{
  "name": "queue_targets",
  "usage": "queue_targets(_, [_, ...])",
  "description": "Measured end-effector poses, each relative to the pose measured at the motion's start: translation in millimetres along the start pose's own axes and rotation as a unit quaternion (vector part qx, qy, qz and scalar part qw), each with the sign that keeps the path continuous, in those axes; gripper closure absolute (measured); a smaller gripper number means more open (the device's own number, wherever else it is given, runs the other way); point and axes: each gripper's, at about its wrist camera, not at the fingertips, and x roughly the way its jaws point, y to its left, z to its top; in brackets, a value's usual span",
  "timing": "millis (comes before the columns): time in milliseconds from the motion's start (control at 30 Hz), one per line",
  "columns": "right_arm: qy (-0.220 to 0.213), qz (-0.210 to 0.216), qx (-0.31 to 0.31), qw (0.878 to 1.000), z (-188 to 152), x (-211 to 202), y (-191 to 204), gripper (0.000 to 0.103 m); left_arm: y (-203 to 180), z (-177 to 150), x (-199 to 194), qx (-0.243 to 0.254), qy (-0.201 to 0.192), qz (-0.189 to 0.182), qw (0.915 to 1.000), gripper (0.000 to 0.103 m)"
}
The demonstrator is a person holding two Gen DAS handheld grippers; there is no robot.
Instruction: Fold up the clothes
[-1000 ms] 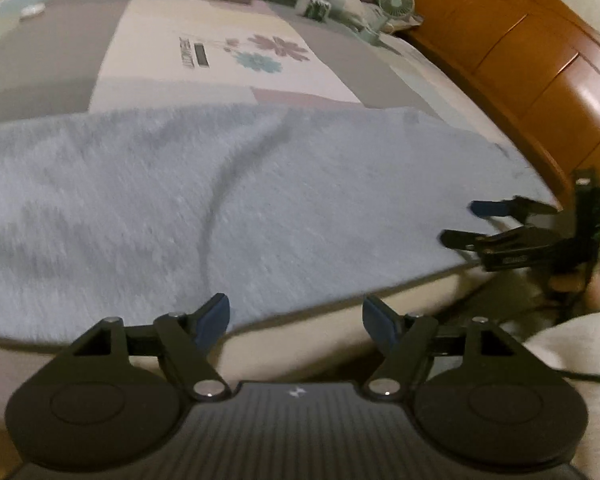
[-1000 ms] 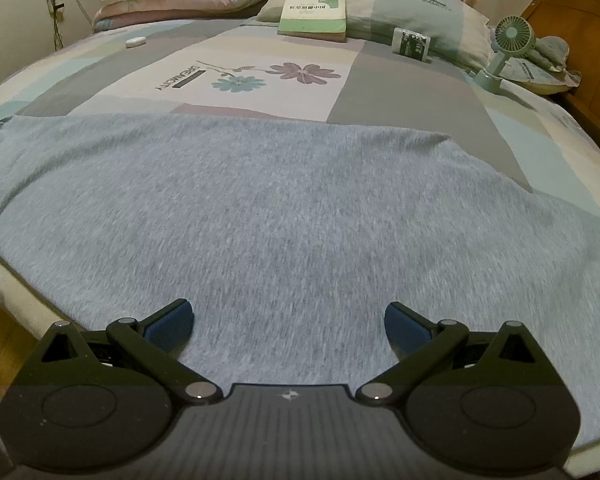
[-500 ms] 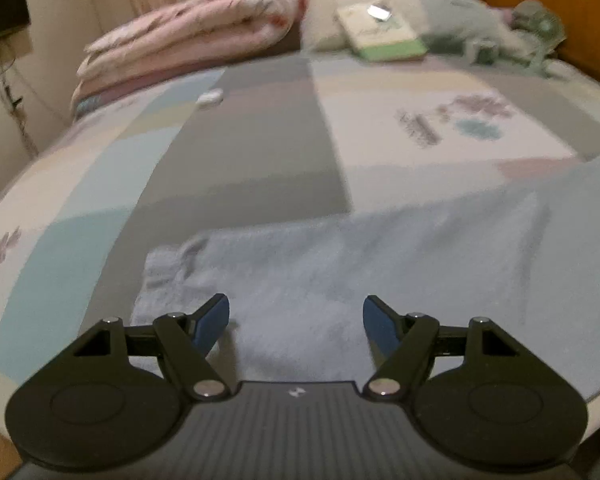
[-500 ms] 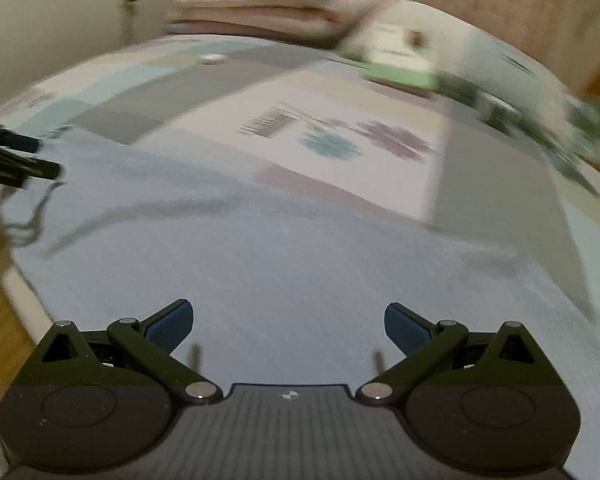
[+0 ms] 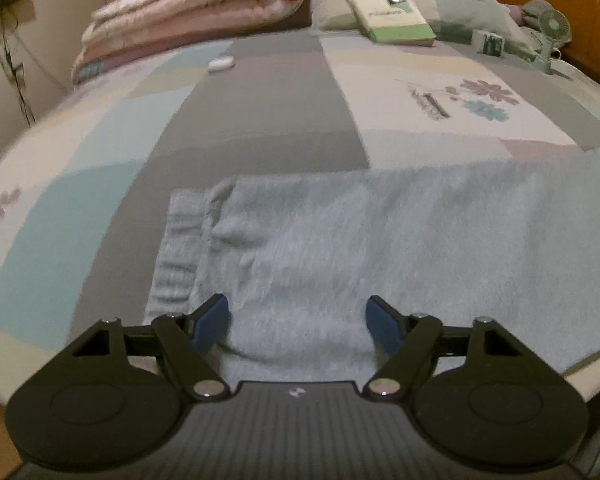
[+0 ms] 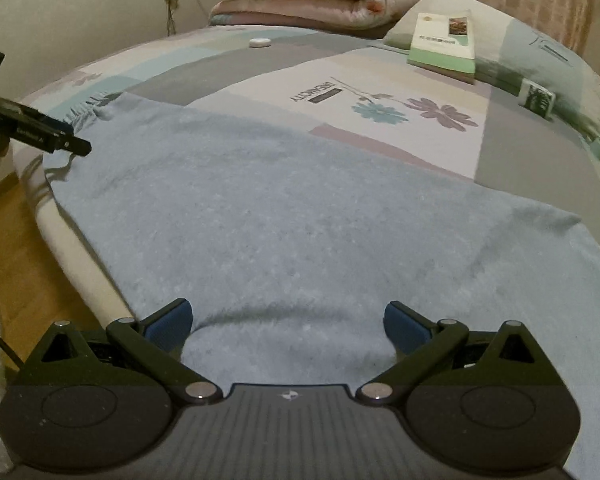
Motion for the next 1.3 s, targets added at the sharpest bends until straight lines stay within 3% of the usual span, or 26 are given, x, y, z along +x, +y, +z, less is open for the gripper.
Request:
queue_targets(100, [0.006, -0.019, -0.002, 1.000, 8.1, 0.4, 1.6, 0.000, -17.4, 14.4, -1.7, 0.013, -0.029, -0.035, 0.9989, 0.026])
queue_targets(267, [0.019, -0.035, 0.011, 0.999, 6.7, 8.7, -3.8, 0.000, -37.8, 33.8, 26.8, 0.016, -0.031, -0.058, 0.9977, 0.026])
queue_targets(400, [0.000, -0.037, 0.023, 0.999, -0.8, 6.2, -4.9, 0.000, -14.9, 37.1, 57.1, -0.038, -0.017, -0.022, 0.9989, 0.024])
queue_targets(533, [-0.010, -0.042, 0.030, 0.999, -3.8, 5.2, -3.8, 0.000, 11.6, 43.1, 62.5, -0.084, -0.014, -0.009, 0.9963, 0.025])
queue_targets(667, [-0.013, -0.045, 0.033, 0.998, -4.3, 4.6, -2.6, 0.000, 3.0, 42.0, 46.5, -0.059, -0.015, -0.002, 0.9982, 0.026])
queue_targets(1000, [-0.015, -0.054, 0.039, 0.998, -4.8, 4.2, -0.4, 0.000, -2.9, -15.4, 6.5, -0.002, 0.006, -0.097, 0.9953, 0.021])
queue_targets(1167, [-0.016, -0.059, 0.041, 0.997, -4.4, 4.4, 1.2, 0.000, -4.3, -1.1, -4.1, -0.005, 0.002, -0.075, 0.9972, 0.021])
queue_targets(1300, [-0.008, -0.068, 0.041, 0.997, -1.7, 3.3, 4.0, 0.000, -32.9, 21.8, -6.5, 0.005, -0.029, -0.125, 0.9917, 0.017])
